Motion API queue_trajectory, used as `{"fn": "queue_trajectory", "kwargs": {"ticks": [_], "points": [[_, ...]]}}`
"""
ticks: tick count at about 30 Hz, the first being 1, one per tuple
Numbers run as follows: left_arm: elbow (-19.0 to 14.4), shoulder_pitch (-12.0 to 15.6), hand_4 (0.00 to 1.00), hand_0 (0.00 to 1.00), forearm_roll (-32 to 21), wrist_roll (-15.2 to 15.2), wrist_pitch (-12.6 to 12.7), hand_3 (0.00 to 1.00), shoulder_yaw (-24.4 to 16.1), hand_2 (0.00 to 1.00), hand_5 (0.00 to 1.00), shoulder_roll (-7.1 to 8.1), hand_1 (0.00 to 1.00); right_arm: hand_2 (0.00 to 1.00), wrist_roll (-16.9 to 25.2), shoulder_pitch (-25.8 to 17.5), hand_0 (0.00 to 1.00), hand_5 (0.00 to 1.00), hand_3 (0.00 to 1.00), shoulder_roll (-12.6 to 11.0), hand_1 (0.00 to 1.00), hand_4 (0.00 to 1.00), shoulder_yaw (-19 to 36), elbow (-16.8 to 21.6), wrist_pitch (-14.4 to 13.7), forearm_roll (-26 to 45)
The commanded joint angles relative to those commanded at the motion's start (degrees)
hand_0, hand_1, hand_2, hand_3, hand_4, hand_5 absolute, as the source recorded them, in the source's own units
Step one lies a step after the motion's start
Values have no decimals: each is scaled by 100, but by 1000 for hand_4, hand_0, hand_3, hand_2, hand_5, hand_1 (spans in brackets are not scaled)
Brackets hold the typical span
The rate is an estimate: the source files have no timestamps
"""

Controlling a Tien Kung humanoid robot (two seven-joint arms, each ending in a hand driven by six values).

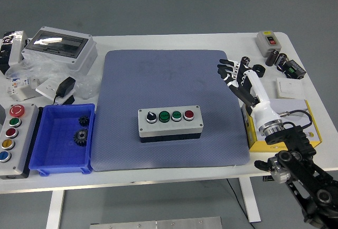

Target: Pick up the button,place it on the desk,press the button,press the button

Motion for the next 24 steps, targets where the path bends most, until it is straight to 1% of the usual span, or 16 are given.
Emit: {"fn": "queue_trajectory", "kwargs": {"ticks": [3, 4, 9, 21, 22, 24], "points": [[0, 6, 736, 626, 29, 11, -2, 616, -8, 562, 239, 9, 623, 898, 13, -19, 909, 876, 900, 2, 871, 998, 29, -5, -8, 33], [0, 6, 731, 626, 34, 12, -1, 614, -12, 562, 237, 14, 623, 914, 16, -26, 935, 902, 908, 3, 892, 998, 41, -5, -9, 41], [0, 19, 731, 626, 43, 18, 7, 614, -24, 562, 237, 30, 623, 914, 25, -66, 935, 902, 908, 8, 892, 998, 102, 2, -5, 79], [0, 52, 714, 626, -5, 38, 30, 610, -20, 562, 235, -19, 623, 904, 64, -135, 936, 921, 892, 45, 884, 998, 176, 2, 50, 233], [0, 53, 697, 626, -3, 39, 30, 607, -19, 560, 229, -22, 623, 898, 65, -134, 933, 938, 888, 46, 881, 998, 176, 1, 52, 239], [0, 51, 697, 626, 3, 39, 30, 607, -25, 560, 229, -28, 623, 898, 67, -134, 933, 938, 888, 52, 881, 998, 174, -6, 57, 251]]}}
